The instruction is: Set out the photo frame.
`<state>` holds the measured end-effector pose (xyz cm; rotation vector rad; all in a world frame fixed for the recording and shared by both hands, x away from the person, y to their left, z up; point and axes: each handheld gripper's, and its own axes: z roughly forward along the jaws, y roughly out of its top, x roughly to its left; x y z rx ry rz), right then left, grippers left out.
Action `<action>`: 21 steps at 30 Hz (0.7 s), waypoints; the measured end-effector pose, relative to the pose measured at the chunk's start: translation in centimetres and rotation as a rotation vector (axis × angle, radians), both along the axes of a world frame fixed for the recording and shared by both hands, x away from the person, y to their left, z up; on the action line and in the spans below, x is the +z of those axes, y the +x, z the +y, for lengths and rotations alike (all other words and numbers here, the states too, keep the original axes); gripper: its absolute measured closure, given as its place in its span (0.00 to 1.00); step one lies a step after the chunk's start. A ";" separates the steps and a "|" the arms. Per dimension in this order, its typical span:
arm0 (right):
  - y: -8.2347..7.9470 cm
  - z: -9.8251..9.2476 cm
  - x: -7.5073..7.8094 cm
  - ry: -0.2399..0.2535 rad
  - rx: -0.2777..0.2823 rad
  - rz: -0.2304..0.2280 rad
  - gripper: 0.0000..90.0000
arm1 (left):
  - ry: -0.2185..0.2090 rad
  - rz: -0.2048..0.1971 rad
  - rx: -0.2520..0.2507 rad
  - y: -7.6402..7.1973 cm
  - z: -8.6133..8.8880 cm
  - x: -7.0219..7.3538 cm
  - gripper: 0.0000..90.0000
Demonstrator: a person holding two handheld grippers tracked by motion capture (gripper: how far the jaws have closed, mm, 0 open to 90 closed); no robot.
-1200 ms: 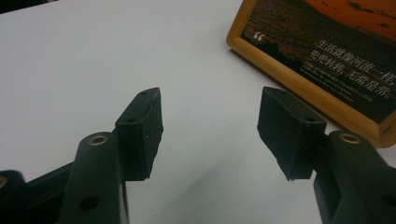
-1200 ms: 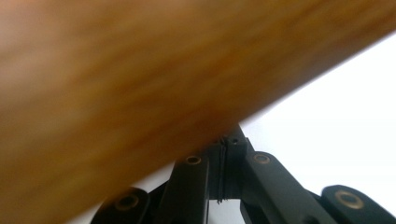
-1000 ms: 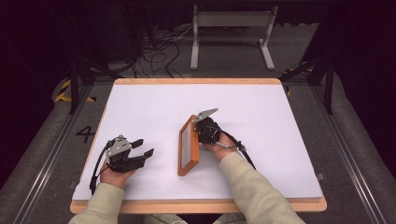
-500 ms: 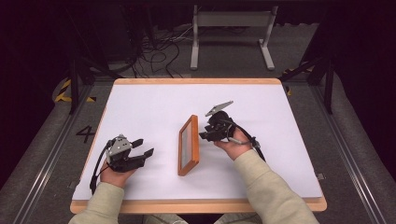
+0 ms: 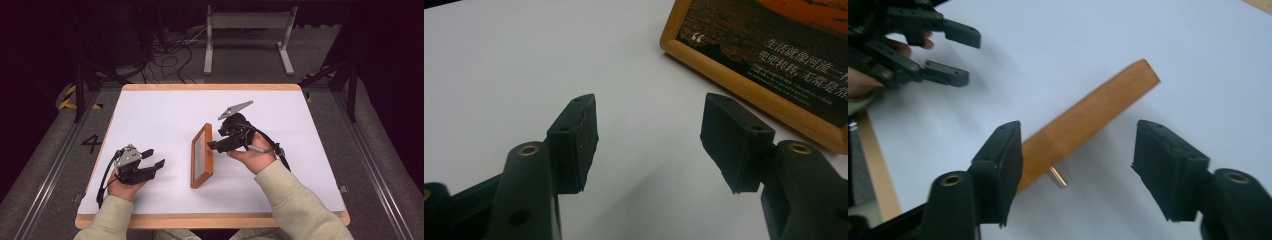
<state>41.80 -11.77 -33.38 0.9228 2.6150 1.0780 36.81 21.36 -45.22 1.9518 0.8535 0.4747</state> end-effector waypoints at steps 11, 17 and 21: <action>0.9 1.9 -2.0 0.007 -0.066 0.128 0.24 | -0.001 0.006 -0.003 0.0 -0.1 0.0 0.44; 1.4 3.6 -4.0 -0.046 -0.050 0.194 0.23 | -0.001 -0.001 -0.006 -0.1 -0.1 0.0 0.44; 1.9 3.9 -4.7 -0.066 -0.050 0.240 0.26 | 0.005 0.001 -0.008 0.0 -0.1 -0.1 0.44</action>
